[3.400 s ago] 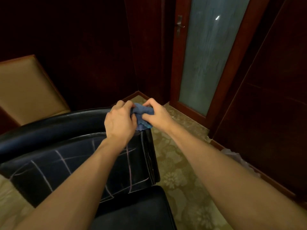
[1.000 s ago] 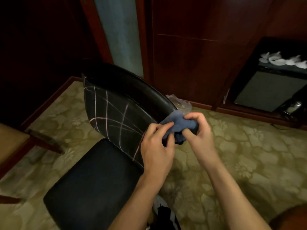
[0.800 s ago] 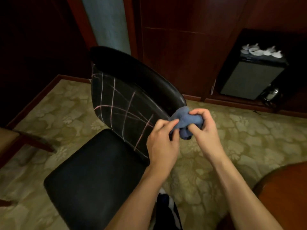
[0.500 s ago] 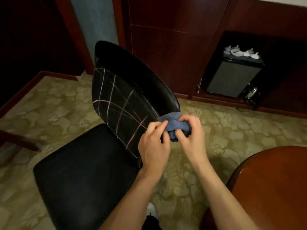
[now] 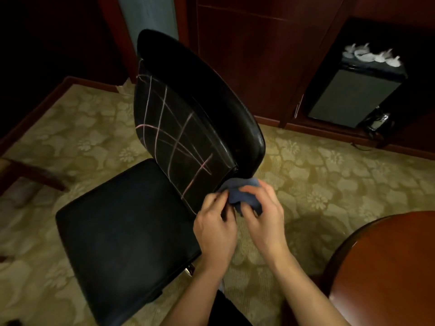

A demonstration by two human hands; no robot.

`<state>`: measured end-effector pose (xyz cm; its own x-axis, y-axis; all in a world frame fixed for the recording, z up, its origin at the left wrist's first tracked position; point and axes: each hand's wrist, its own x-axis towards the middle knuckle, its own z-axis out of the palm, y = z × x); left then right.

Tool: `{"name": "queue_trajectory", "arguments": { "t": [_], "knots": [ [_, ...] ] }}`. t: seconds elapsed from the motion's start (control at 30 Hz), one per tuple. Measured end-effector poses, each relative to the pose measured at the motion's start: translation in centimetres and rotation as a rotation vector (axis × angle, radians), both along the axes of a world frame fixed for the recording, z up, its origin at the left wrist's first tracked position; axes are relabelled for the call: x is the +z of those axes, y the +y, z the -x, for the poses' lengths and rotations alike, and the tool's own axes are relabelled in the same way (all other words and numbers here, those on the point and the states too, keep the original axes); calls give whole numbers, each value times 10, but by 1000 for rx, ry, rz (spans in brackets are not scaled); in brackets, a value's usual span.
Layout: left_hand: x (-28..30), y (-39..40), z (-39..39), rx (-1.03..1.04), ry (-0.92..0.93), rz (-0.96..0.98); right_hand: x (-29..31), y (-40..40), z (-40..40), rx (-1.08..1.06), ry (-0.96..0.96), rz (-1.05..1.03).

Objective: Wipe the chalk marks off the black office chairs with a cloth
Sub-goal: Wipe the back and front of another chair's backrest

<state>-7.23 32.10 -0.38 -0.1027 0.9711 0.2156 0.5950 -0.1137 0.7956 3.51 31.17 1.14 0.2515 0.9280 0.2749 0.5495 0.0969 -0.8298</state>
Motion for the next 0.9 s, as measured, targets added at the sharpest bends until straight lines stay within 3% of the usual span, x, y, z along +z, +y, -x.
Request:
{"name": "queue_trajectory", "arguments": {
  "t": [0.17,0.57,0.7,0.9],
  "knots": [
    [16,8,-8,-8,-66,-72,19,16,-5,-11,22,-64],
    [-23,11,-3,-73,-94,-162,-18,17,14,-37,309,-152],
    [-46,12,-1,-61,-46,-236,-44,20,15,-66,223,-229],
    [-94,12,-3,-62,-160,-329,-103,21,20,-124,83,-471]
  ]
}}
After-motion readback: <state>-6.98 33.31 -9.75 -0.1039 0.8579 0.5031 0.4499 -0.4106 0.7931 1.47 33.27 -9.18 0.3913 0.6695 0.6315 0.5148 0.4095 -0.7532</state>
